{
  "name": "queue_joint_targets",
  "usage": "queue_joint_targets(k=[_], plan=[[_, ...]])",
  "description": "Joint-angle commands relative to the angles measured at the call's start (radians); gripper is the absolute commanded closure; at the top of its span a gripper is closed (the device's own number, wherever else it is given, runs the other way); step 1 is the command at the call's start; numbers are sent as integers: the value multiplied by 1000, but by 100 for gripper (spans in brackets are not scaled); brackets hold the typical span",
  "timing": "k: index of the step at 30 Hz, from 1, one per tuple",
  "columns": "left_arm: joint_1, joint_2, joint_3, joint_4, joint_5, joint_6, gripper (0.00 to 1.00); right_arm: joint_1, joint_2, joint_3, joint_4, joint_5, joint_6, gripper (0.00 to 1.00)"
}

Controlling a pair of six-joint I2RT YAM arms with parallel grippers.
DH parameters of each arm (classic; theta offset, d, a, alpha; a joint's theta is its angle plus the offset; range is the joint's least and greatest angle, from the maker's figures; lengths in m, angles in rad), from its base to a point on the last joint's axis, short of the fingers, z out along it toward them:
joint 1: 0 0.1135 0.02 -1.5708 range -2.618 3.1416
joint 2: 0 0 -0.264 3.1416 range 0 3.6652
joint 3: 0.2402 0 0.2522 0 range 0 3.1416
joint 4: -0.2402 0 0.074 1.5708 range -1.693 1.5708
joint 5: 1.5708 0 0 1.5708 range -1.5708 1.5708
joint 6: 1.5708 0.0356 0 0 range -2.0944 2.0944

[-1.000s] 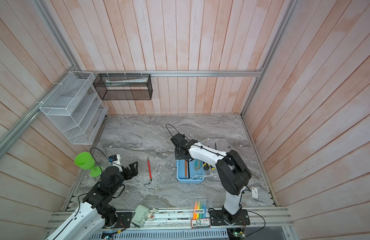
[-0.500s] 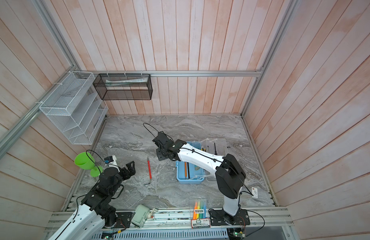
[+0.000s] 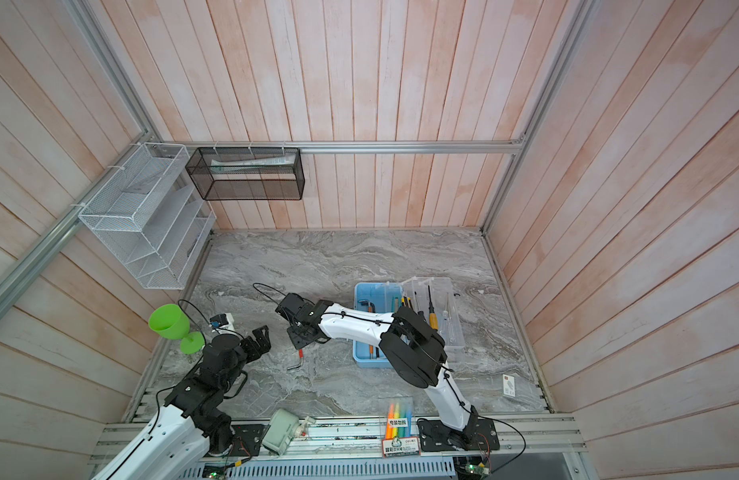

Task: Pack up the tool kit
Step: 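Move the right gripper to the red hex key and close on it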

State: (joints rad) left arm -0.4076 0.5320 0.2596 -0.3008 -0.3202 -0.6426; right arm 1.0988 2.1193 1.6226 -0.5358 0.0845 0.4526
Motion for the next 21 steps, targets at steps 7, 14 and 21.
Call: queue_joint_targets(k=[7, 14, 21], plan=[[4, -152, -17, -84, -67, -52, 0, 50, 73, 53, -29, 8, 7, 56], [4, -151, -15, -86, -62, -51, 0, 67, 138, 129, -105, 78, 8, 60], [4, -155, -14, -99, -78, -63, 0, 72, 203, 197, -222, 153, 10, 67]])
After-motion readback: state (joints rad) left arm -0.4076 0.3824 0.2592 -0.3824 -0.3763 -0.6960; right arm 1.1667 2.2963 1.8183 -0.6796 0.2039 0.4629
